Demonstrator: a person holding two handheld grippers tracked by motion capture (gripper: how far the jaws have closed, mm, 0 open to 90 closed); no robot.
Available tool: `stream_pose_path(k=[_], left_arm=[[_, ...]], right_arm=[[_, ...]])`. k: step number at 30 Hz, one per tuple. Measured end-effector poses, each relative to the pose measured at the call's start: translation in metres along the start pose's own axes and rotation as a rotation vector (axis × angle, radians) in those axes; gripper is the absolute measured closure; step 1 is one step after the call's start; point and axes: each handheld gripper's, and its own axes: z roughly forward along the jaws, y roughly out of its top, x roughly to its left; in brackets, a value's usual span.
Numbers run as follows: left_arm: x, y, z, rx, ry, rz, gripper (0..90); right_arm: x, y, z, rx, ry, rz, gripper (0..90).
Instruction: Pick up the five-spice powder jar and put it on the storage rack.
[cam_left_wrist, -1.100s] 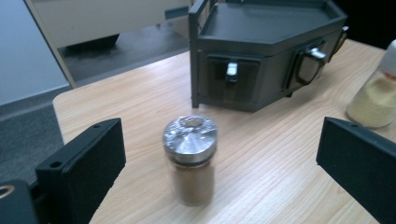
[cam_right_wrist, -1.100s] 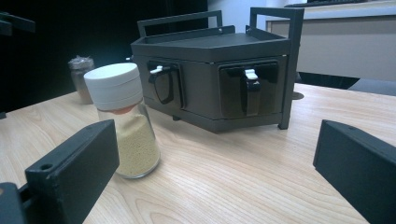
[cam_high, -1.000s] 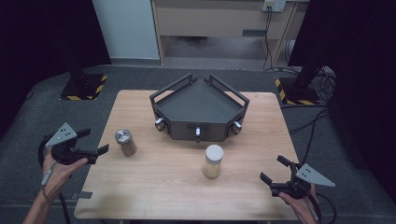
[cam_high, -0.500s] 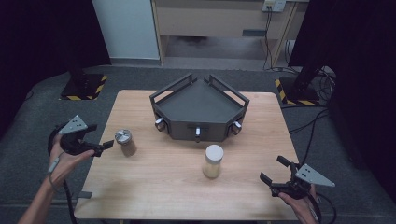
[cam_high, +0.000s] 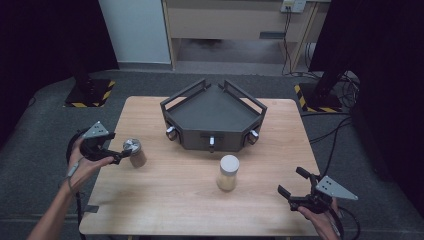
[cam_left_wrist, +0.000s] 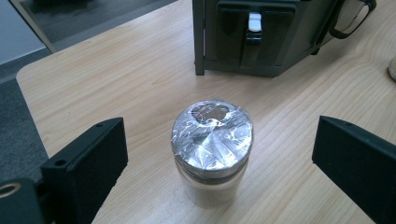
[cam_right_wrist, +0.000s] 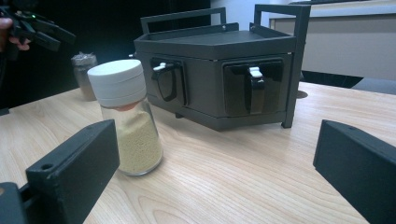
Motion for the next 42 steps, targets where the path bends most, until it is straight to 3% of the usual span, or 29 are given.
stream_pose_path(k=[13,23,30,35,42], left_arm=[[0.007,-0.001,0.026,0.027,-0.005,-0.012,4.0],[0.011,-0.004,0.042,0.051,-0.017,-0.019,10.1],[0.008,-0.004,0.047,0.059,-0.027,0.037,32.4],[0.009,-0.004,0.047,0.052,-0.027,0.027,33.5],[0.006,0.003,0.041,0.065,-0.062,0.070,33.7]], right_arm=[[0.000,0.000,0.000,-0.002,-0.002,0.001,0.9],[0.000,-0.001,0.000,-0.003,-0.001,0.000,0.9],[0.000,-0.001,0.001,-0.001,-0.002,0.000,0.9],[0.001,-0.001,0.001,-0.003,-0.002,0.000,0.9],[0.000,-0.001,0.001,-0.002,-0.001,0.000,1.0]])
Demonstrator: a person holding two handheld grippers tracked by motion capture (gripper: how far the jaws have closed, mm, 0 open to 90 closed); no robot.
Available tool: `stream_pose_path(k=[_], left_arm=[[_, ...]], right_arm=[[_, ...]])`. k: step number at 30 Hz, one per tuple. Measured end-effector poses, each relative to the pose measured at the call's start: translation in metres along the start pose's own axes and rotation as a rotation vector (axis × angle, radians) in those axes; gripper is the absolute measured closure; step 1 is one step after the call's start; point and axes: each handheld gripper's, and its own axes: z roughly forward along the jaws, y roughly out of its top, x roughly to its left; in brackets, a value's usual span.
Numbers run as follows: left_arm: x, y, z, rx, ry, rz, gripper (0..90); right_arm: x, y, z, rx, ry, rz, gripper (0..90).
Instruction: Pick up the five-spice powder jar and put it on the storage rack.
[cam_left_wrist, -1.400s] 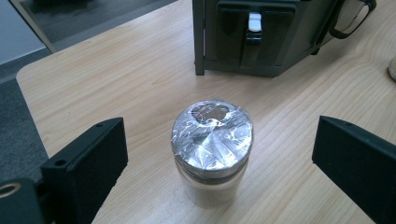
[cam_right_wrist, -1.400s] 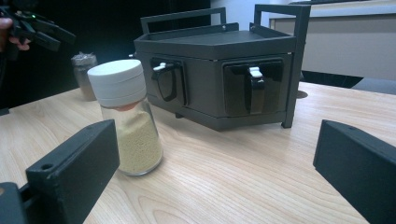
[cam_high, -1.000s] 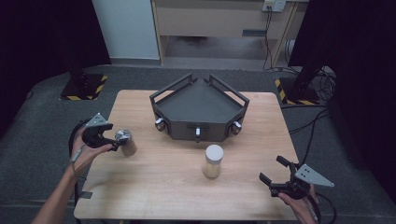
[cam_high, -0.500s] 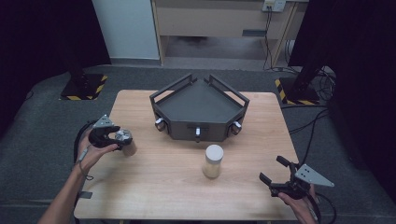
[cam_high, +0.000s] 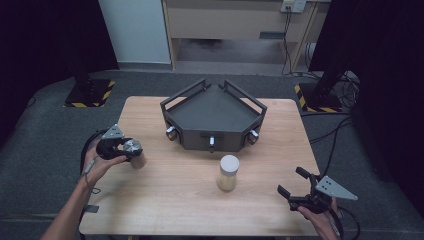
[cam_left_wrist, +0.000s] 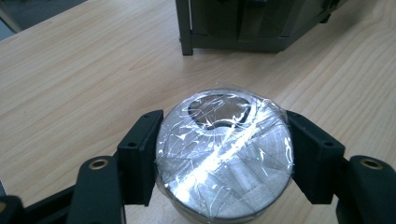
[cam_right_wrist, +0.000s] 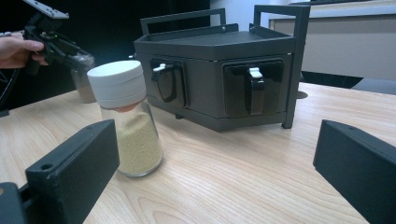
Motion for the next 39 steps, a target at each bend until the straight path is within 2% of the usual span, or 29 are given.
stream_pose_path(k=[5,8,9,10,11,12,13,14,15,16,18,19,20,21,22,24,25,26,27,28,29,30,31,32,33,34,35,36,39], left_arm=[[-0.002,0.012,-0.006,-0.016,-0.046,0.043,33.7],[-0.007,0.031,-0.009,-0.022,-0.090,0.092,33.7],[-0.007,0.031,-0.009,-0.022,-0.090,0.092,33.7],[-0.008,0.041,-0.009,-0.025,-0.120,0.109,33.8],[-0.008,0.041,-0.009,-0.025,-0.120,0.109,33.8],[-0.010,0.051,-0.010,-0.031,-0.145,0.135,33.8],[-0.010,0.051,-0.010,-0.031,-0.145,0.135,33.8],[-0.012,0.062,-0.009,-0.038,-0.179,0.159,33.8],[-0.012,0.062,-0.009,-0.038,-0.179,0.159,33.7],[-0.013,0.073,-0.007,-0.043,-0.210,0.184,33.7],[-0.015,0.084,-0.005,-0.044,-0.236,0.207,33.7],[-0.015,0.084,-0.005,-0.044,-0.236,0.207,33.7],[-0.017,0.097,-0.003,-0.039,-0.262,0.234,33.8],[-0.017,0.097,-0.003,-0.039,-0.262,0.234,33.7],[-0.019,0.110,0.000,-0.038,-0.284,0.256,33.7],[-0.021,0.122,0.003,-0.035,-0.304,0.278,33.7],[-0.021,0.122,0.003,-0.035,-0.304,0.278,33.7],[-0.024,0.134,0.006,-0.032,-0.322,0.291,33.7],[-0.024,0.134,0.006,-0.032,-0.322,0.291,33.7],[-0.025,0.146,0.009,-0.030,-0.335,0.305,33.7],[-0.025,0.146,0.009,-0.030,-0.335,0.305,33.7],[-0.026,0.157,0.011,-0.033,-0.348,0.313,33.8],[-0.026,0.157,0.011,-0.033,-0.348,0.313,33.7],[-0.026,0.169,0.013,-0.040,-0.362,0.316,33.7],[-0.026,0.169,0.013,-0.040,-0.362,0.316,33.7],[-0.025,0.177,0.015,-0.044,-0.366,0.319,33.7],[-0.025,0.177,0.015,-0.044,-0.366,0.319,33.7],[-0.026,0.187,0.017,-0.042,-0.361,0.326,33.7],[-0.025,0.196,0.020,-0.036,-0.353,0.325,33.7]], right_arm=[[0.000,0.000,0.000,-0.001,0.000,0.001,1.0],[0.000,0.000,0.000,0.001,0.002,-0.001,1.1],[0.000,0.000,0.000,0.001,0.002,-0.001,1.1],[0.000,0.000,0.000,-0.001,0.002,0.000,1.1],[0.000,0.000,0.000,-0.001,0.002,0.000,1.1],[0.000,0.000,0.000,-0.003,0.002,0.001,1.1],[0.000,0.000,0.000,-0.003,0.002,0.001,1.1],[0.000,0.000,0.000,-0.004,0.003,0.000,1.1],[0.000,0.000,0.000,-0.004,0.003,0.000,1.1],[0.000,0.000,-0.001,-0.005,0.003,0.001,1.1],[0.000,0.000,-0.001,-0.006,0.004,0.002,1.1],[0.000,0.000,-0.001,-0.006,0.005,0.002,1.1],[0.000,0.000,-0.001,-0.005,0.006,0.001,1.1],[0.000,0.000,-0.001,-0.004,0.007,0.000,1.1],[0.000,0.000,-0.001,-0.004,0.007,0.000,1.1],[0.000,0.000,-0.001,-0.006,0.008,0.002,1.1],[0.000,0.000,-0.001,-0.006,0.008,0.002,1.1],[0.000,0.000,-0.001,-0.007,0.008,0.003,1.1],[0.000,0.000,-0.001,-0.007,0.008,0.003,1.1],[0.000,0.000,-0.001,-0.007,0.008,0.003,1.1],[0.000,0.000,-0.001,-0.007,0.008,0.003,1.1],[0.000,0.000,-0.001,-0.007,0.010,0.002,1.1],[0.000,0.000,-0.001,-0.007,0.010,0.002,1.1],[0.000,0.000,-0.001,-0.007,0.011,0.002,1.1],[0.000,0.000,-0.001,-0.007,0.011,0.002,1.1],[-0.001,0.000,-0.001,-0.004,0.013,0.000,1.1],[-0.001,0.000,-0.001,-0.004,0.013,0.000,1.1],[-0.001,0.000,-0.001,-0.004,0.015,0.000,1.1],[-0.001,0.000,-0.001,-0.005,0.017,0.002,1.1]])
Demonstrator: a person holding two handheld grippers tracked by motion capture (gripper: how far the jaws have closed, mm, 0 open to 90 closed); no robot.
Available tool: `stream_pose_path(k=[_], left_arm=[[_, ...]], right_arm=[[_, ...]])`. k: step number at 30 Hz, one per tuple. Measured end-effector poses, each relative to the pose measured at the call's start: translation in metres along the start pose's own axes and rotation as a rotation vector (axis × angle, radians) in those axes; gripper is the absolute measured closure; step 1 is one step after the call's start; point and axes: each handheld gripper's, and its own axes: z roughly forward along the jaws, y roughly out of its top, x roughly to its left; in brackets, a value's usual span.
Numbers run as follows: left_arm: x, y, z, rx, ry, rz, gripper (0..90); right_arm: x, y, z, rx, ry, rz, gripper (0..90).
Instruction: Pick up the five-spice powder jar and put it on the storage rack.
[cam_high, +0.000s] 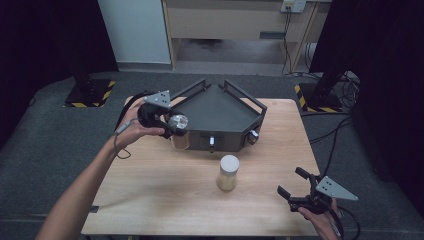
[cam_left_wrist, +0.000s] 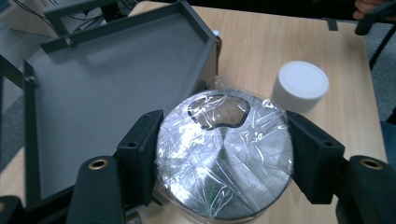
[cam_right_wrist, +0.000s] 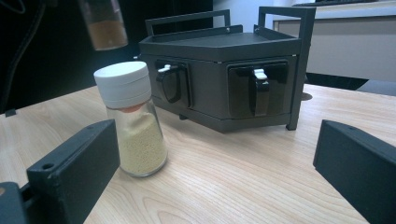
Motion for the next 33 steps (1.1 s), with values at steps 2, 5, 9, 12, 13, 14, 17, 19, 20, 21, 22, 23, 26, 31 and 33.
stream_pose_path(k=[2,5,9,12,13,14,17,19,20,21,22,23,26,31,33], left_arm=[[0.006,0.006,0.002,0.000,0.002,-0.013,33.7],[0.018,0.014,0.005,-0.010,0.022,-0.045,33.7],[0.027,0.021,0.008,-0.017,0.052,-0.062,33.7],[0.030,0.025,0.011,-0.022,0.076,-0.064,33.7],[0.032,0.027,0.012,-0.023,0.086,-0.069,33.7],[0.033,0.029,0.013,-0.022,0.094,-0.070,33.8],[0.038,0.035,0.018,-0.025,0.118,-0.081,33.7],[0.041,0.038,0.021,-0.025,0.132,-0.092,33.7],[0.042,0.039,0.023,-0.022,0.140,-0.092,33.8],[0.043,0.041,0.026,-0.021,0.148,-0.094,33.8],[0.044,0.041,0.027,-0.023,0.150,-0.098,33.8],[0.046,0.041,0.029,-0.027,0.152,-0.105,33.8],[0.050,0.037,0.035,-0.037,0.156,-0.118,33.8],[0.055,0.035,0.047,-0.030,0.172,-0.136,33.8],[0.057,0.033,0.051,-0.035,0.174,-0.151,33.8]], right_arm=[[0.000,0.000,0.000,-0.003,0.002,0.002,1.1],[0.000,0.000,0.001,0.001,0.005,-0.001,1.1],[0.000,0.000,0.001,0.003,0.008,-0.003,1.1],[0.000,0.000,0.001,0.004,0.006,0.000,1.0],[0.000,0.000,0.001,0.002,0.005,0.001,1.0],[0.000,0.000,0.001,0.002,0.005,0.001,1.0],[0.000,0.000,0.001,0.003,0.005,0.002,1.1],[0.000,0.000,0.001,0.004,0.007,0.000,1.1],[0.000,0.000,0.001,0.005,0.007,0.001,1.1],[0.000,0.000,0.001,0.004,0.006,0.002,1.1],[0.000,0.000,0.001,0.004,0.007,0.004,1.1],[0.000,0.000,0.001,0.004,0.007,0.003,1.1],[-0.001,0.000,0.001,0.002,0.006,0.002,1.1],[-0.001,0.000,0.001,-0.001,0.008,0.005,1.1],[-0.001,0.000,0.001,-0.001,0.007,0.005,1.1]])
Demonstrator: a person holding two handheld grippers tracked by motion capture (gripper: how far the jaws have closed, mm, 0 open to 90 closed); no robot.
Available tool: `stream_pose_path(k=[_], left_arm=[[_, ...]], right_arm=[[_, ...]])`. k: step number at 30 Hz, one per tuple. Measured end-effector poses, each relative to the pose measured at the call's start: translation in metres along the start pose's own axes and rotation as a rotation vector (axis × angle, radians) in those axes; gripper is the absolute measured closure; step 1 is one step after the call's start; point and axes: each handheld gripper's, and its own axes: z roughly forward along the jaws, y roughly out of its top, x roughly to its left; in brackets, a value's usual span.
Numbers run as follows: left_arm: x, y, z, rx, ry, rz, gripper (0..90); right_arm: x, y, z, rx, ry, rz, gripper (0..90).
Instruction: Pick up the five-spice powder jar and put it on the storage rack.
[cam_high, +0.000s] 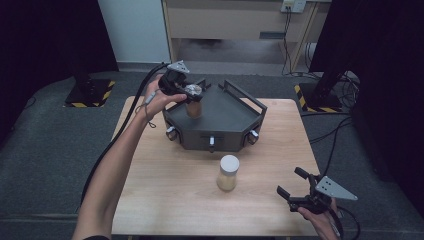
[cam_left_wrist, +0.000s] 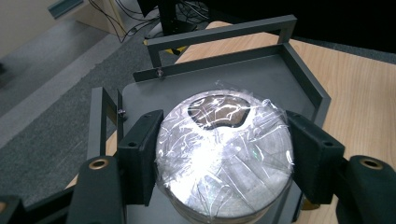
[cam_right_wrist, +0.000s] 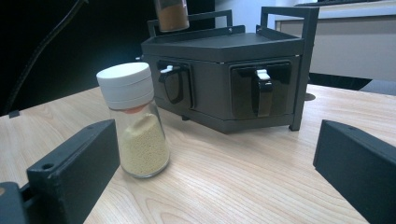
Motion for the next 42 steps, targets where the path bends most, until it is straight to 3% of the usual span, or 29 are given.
stream_pose_path(k=[9,21,31,33,34,39,42], left_arm=[[0.008,0.000,0.016,0.045,0.018,-0.015,33.8],[0.009,-0.002,0.029,0.062,0.016,-0.016,33.7],[0.009,-0.002,0.029,0.070,0.010,-0.014,33.3],[0.007,-0.003,0.029,0.062,0.020,0.002,27.7],[0.006,-0.003,0.027,0.048,0.028,-0.034,21.6],[0.003,-0.005,0.020,-0.007,0.035,-0.054,12.2],[-0.004,-0.006,0.006,-0.069,0.050,-0.069,9.3]], right_arm=[[-0.001,-0.001,0.001,0.000,-0.002,0.003,1.1],[-0.003,-0.001,0.001,0.003,-0.001,0.008,1.1],[-0.003,-0.001,0.001,0.004,0.001,0.008,1.1],[-0.003,-0.001,0.001,0.004,0.002,0.007,1.1],[-0.003,-0.001,0.001,0.003,0.003,0.007,1.1],[-0.002,-0.001,0.001,0.003,0.003,0.008,1.1],[-0.002,-0.001,0.001,0.003,0.005,0.007,1.1]])
